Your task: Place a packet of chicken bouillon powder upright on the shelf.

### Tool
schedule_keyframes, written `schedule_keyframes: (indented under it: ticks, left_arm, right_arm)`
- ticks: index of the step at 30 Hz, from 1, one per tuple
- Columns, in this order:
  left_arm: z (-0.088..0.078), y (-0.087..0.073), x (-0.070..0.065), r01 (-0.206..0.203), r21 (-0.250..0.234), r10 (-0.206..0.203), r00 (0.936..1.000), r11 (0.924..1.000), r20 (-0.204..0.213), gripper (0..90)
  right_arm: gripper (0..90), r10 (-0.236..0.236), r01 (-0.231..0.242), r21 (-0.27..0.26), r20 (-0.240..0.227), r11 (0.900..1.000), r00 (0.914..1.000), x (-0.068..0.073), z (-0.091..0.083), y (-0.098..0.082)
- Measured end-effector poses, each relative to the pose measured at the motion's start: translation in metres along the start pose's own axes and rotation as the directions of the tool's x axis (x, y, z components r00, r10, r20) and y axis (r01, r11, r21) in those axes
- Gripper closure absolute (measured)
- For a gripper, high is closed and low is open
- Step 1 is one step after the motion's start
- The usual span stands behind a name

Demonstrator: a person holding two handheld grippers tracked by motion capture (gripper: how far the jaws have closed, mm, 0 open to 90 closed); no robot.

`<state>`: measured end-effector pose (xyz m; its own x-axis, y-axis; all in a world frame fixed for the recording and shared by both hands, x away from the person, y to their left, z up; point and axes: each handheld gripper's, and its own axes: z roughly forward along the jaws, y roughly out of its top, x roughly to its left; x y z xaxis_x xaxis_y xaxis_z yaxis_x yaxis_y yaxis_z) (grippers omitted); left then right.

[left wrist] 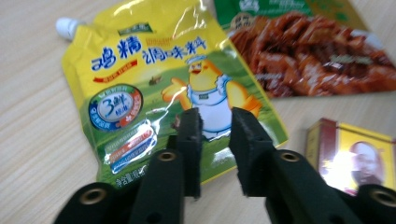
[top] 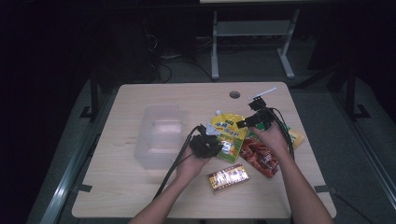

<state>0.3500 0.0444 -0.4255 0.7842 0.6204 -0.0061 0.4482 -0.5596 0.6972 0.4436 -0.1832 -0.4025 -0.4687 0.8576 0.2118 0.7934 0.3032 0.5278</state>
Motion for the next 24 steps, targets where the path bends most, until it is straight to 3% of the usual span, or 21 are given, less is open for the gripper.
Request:
schedule_keyframes:
  ticks: [6,10,13,14,19,24]
  left_arm:
    - [0.014,-0.003,0.004,0.012,0.033,-0.010,0.9992,0.9994,-0.038,89.5]
    - [0.020,-0.004,0.008,0.026,0.064,-0.021,0.9975,0.9976,-0.067,89.7]
    - [0.021,-0.004,0.008,0.026,0.061,-0.022,0.9969,0.9978,-0.076,89.7]
    - [0.021,-0.004,0.006,0.008,0.078,0.000,0.9957,0.9970,-0.093,89.7]
    - [0.022,-0.004,0.006,0.008,0.076,-0.001,0.9958,0.9971,-0.091,89.7]
    - [0.024,-0.003,0.003,-0.005,0.089,0.015,0.9946,0.9960,-0.103,89.7]
  right_arm:
    - [25.2,0.063,-0.063,0.014,0.004,0.998,0.9980,-0.013,0.018,-0.004]
    - [25.7,0.085,-0.085,0.023,0.008,0.996,0.9964,-0.016,0.023,-0.005]
    - [25.8,0.090,-0.090,0.029,0.014,0.995,0.9958,-0.017,0.026,-0.004]
    - [25.9,0.099,-0.100,0.030,0.018,0.995,0.9949,-0.019,0.028,-0.004]
    - [26.4,0.129,-0.130,0.036,0.013,0.991,0.9915,-0.023,0.031,-0.006]
    - [33.6,0.153,-0.153,0.041,0.002,0.987,0.9882,-0.025,0.036,-0.008]
